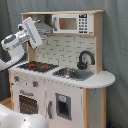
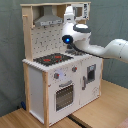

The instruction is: Play with the kitchen

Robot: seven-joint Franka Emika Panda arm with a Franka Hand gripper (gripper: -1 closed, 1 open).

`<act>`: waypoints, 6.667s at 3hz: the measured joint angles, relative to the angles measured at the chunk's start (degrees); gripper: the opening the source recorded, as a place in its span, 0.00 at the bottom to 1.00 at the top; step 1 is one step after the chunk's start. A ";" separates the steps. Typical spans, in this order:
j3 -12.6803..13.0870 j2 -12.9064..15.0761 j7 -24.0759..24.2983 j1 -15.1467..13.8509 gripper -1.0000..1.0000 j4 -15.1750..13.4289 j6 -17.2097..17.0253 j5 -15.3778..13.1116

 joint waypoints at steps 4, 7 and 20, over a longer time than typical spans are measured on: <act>2.43 0.02 1.46 -7.95 0.00 10.84 -4.51 6.75; 2.42 2.65 -8.37 -9.85 0.00 11.14 -8.71 9.38; -16.98 9.55 -19.68 22.71 0.00 -21.79 1.09 6.82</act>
